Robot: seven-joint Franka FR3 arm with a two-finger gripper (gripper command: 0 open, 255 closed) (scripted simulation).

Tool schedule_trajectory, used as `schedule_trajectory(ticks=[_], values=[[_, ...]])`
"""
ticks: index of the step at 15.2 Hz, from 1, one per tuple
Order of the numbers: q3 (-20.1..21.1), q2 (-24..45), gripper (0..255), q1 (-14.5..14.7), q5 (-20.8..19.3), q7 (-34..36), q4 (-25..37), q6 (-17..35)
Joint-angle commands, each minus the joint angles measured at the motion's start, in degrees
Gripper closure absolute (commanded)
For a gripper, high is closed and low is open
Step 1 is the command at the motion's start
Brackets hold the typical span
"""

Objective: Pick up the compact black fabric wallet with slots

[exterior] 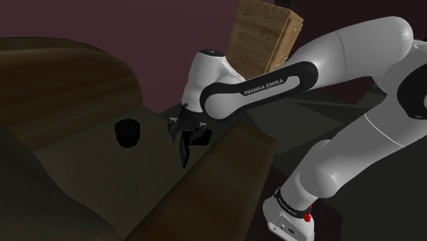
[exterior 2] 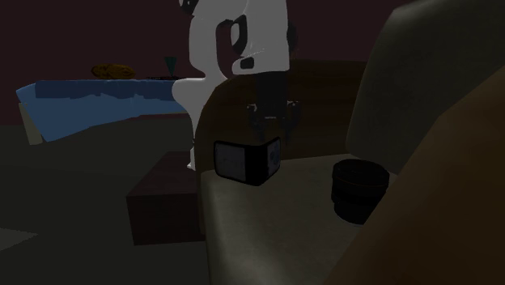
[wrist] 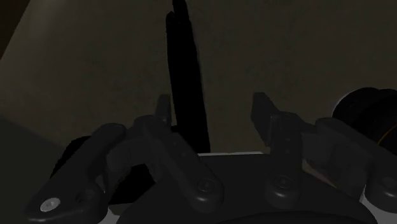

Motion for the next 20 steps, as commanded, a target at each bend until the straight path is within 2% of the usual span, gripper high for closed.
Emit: schedule_trajectory(ticks=[1,8,9,14,20], values=[[1.07,1.87,255,0.44,-4.62,0.10,-1.39,-0.40],[1.65,2.04,255,0.67,-4.87,1.20,-0.08,-1.51],[1.25,2.99,255,-0.16,-5.08,-0.08,-1.29,0.54],[1.89,0.15,255,-1.14,-3.41,-1.48,0.51,-3.77],[1.12,-2.57,255,-0.94,-2.39,-2.46,3.06,-8.84]])
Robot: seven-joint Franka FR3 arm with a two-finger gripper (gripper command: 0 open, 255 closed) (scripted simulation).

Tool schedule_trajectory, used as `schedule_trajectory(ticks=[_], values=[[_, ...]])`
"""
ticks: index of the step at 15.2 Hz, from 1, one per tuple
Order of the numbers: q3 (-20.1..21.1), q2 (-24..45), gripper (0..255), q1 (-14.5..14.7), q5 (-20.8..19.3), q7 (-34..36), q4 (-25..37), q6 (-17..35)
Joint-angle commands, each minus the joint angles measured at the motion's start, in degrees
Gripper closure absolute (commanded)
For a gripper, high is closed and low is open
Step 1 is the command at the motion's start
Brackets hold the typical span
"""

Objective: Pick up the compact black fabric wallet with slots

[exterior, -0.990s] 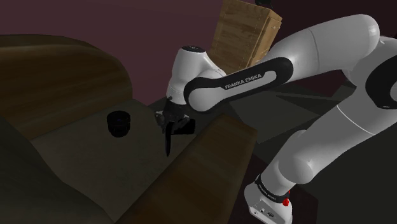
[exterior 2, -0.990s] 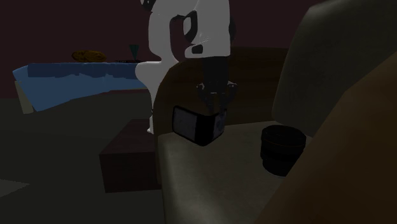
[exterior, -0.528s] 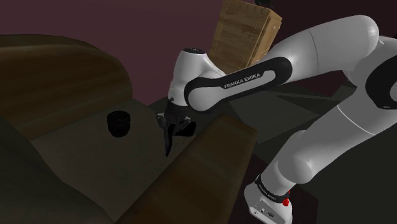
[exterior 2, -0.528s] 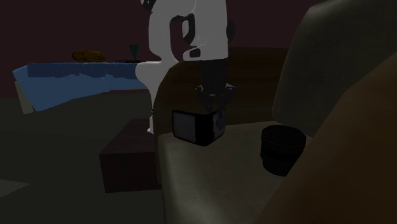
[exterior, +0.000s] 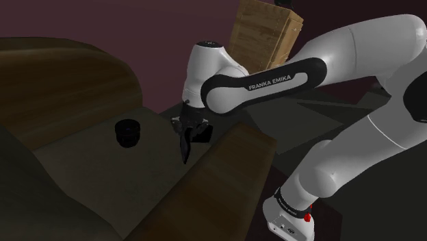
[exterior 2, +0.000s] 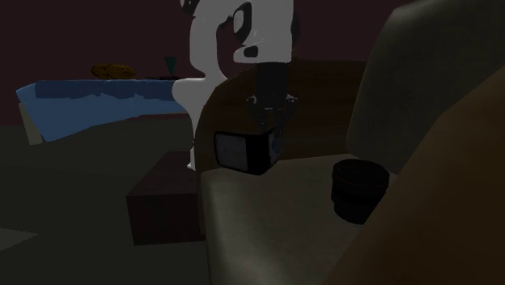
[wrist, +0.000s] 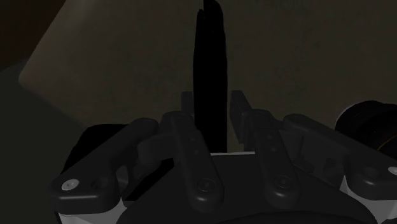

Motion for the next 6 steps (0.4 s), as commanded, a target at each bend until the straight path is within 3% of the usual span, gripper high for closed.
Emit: schedule_trajectory(ticks=[1,6], values=[[-0.33,-1.02,255,0.09,0.31,-0.39,0.80,-1.77],[-0.76,-2.16,255,0.17,0.61,-0.74,2.34,-4.38]])
